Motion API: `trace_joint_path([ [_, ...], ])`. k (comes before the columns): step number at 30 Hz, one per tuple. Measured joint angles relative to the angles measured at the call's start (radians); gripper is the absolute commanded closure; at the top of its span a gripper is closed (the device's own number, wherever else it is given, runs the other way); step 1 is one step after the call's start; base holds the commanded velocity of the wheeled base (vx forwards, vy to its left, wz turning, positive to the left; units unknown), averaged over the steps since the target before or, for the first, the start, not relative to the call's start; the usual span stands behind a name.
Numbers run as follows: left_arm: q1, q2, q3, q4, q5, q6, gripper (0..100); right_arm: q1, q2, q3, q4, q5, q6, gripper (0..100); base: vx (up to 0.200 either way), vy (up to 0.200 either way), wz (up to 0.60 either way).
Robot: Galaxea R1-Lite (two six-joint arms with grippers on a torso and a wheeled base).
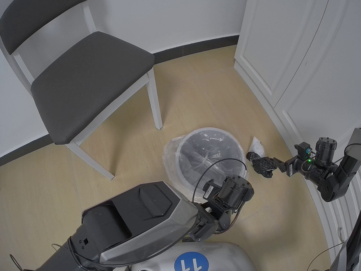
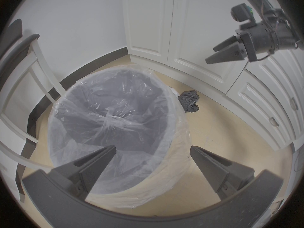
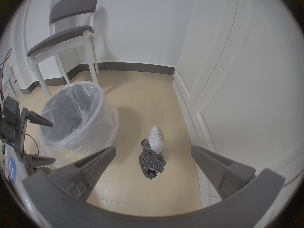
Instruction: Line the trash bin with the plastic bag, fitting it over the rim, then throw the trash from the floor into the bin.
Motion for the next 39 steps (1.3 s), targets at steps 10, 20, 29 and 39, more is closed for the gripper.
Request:
trace_joint_path([
  [10, 0.002, -0.003, 0.013, 0.000, 0.000, -0.033, 0, 0.001, 0.000, 0.001, 0.000, 0.000, 0.000, 0, 0.000, 0.000, 0.00],
  [20, -0.054, -0.157, 0.175, -0.005, 0.000, -0.141, 0, 0.000, -0.001, 0.019, -0.011, 0.034, -0.016, 0, 0.000, 0.000, 0.00],
  [29, -0.042, -0.324, 0.341, -0.004, 0.000, -0.192, 0, -0.003, -0.028, 0.053, -0.012, 0.075, -0.011, 0, 0.000, 0.000, 0.00],
  [39, 0.081, -0.661, 0.738, -0.013, 0.000, -0.272, 0, -0.041, -0.081, 0.173, -0.085, 0.140, 0.211, 0, 0.000, 0.000, 0.00],
])
